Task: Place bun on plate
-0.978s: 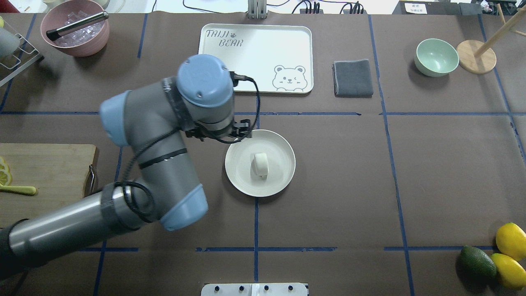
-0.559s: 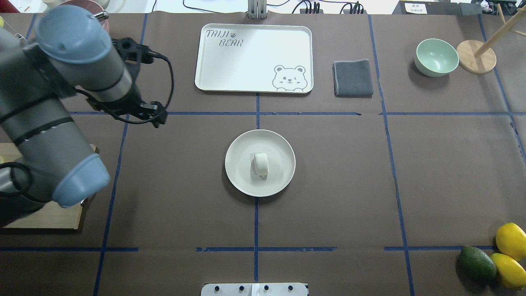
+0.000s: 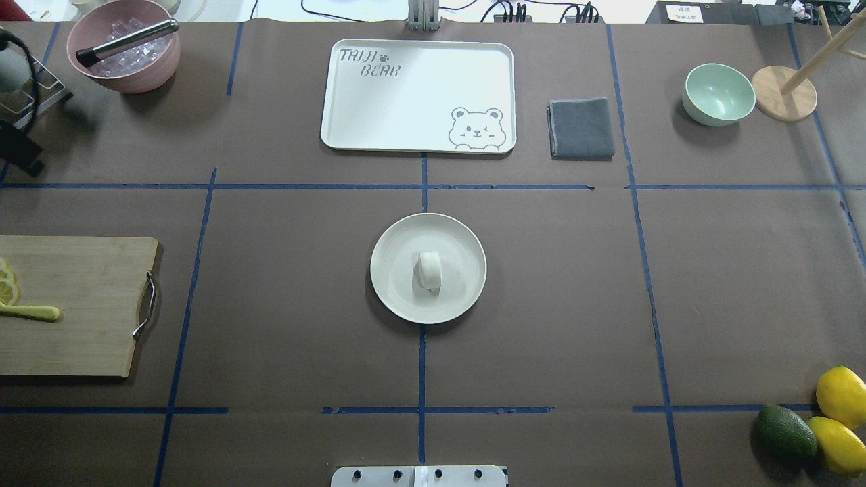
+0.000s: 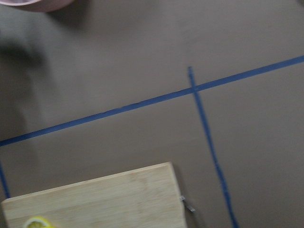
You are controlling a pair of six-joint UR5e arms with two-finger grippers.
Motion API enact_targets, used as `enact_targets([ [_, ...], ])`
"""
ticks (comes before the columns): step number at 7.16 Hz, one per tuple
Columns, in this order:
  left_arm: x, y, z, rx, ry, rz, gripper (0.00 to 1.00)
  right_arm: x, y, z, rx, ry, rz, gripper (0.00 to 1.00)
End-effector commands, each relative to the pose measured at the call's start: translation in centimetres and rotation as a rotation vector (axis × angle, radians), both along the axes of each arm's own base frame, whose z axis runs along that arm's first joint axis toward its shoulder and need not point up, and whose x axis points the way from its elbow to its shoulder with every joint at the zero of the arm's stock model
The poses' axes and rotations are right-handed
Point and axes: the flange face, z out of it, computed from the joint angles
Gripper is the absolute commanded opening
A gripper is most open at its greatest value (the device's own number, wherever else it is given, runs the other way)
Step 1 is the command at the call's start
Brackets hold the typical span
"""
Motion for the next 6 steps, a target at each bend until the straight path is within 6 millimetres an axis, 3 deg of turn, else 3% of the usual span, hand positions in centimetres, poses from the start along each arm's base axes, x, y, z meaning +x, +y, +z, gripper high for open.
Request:
enact_targets([
  [1,-10.7,-0.5,11.6,-0.058,0.059,0.037,1.00,0.0,-0.1,-0.3,0.006,0.002,0.000,1.00],
  [2,-13.4,-0.8,15.4,-0.086,0.063,-0.001,1.00,0.0,-0.2,-0.5,0.011,0.002,-0.001,1.00],
  [3,-15.0,1.3,20.7,-0.086,0.064,-0.017,1.00,0.0,-0.2,-0.6,0.013,0.002,-0.001,1.00],
  [4,-15.3,1.8,23.4,-0.080,0.066,-0.035,1.00,0.0,-0.2,-0.6,0.014,0.002,-0.001,1.00],
  [6,-15.5,2.2,24.9,-0.150,0.067,-0.088,1.00,0.0,-0.2,-0.7,0.016,0.002,-0.001,1.00],
])
